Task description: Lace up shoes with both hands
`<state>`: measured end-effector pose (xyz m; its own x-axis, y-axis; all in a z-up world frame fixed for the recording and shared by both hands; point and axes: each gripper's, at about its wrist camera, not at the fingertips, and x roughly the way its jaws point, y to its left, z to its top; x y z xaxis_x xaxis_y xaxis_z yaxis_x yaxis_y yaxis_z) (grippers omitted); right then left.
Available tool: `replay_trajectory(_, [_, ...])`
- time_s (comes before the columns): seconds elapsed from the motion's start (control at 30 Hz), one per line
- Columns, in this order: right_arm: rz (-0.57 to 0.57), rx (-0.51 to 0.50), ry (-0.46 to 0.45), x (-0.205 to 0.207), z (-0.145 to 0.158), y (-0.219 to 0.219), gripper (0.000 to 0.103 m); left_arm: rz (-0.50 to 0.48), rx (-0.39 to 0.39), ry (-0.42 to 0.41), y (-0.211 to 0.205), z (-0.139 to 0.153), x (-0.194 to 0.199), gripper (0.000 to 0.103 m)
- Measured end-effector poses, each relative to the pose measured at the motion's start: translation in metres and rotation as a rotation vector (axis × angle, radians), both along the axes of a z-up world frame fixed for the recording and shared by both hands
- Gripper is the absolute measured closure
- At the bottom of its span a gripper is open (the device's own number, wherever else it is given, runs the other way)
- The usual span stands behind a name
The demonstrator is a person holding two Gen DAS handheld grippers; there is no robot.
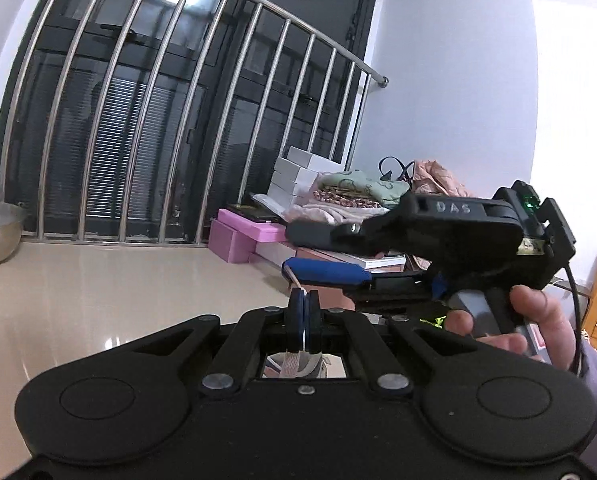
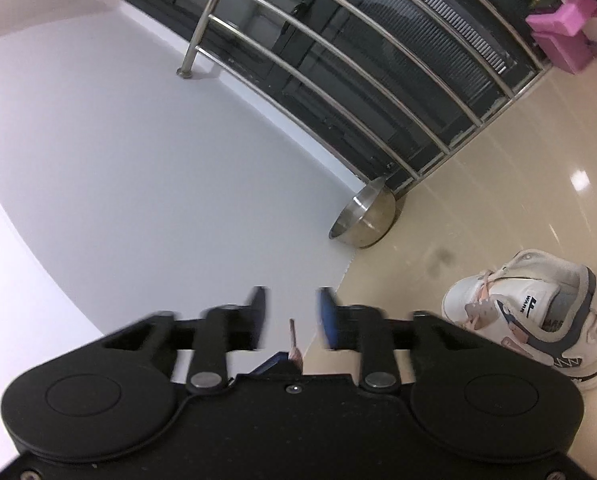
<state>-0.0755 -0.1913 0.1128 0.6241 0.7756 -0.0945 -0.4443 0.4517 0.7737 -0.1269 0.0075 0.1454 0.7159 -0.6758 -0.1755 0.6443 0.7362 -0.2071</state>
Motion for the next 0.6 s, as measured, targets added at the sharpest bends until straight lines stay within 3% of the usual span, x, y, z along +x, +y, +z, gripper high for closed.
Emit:
replay_trajectory(0.07, [0.011,-0.006,0.006,0.001,0.000,0.000,0.068,-0.006,0.007,-0.002,-0.001,-0.001,-0.001,0.103])
replay_trajectory(0.13, [0.019,-0.037,0.010,0.000,0.002,0.005,0.077,-0.008,0.013,0.000,-0.003,-0.002,0.000,0.103])
replay_trajectory(0.17, [0.025,-0.057,0.014,0.001,0.003,0.008,0.094,-0.008,0.016,0.003,-0.004,-0.003,0.000,0.103])
replay_trajectory(0.2, [0.031,-0.078,0.018,0.001,0.004,0.011,0.099,-0.008,0.019,0.006,-0.005,-0.004,0.000,0.103])
replay_trajectory(0.37, [0.018,-0.091,0.029,-0.002,0.000,0.014,0.103,0.015,0.007,0.025,-0.003,-0.009,0.001,0.100])
replay_trajectory(0.53, [0.013,-0.065,-0.010,-0.008,0.004,0.014,0.103,0.031,0.000,0.017,-0.005,-0.011,-0.001,0.072])
replay_trajectory(0.6, [0.018,-0.063,-0.027,-0.011,0.006,0.015,0.103,0.029,-0.005,0.016,-0.006,-0.011,-0.001,0.072])
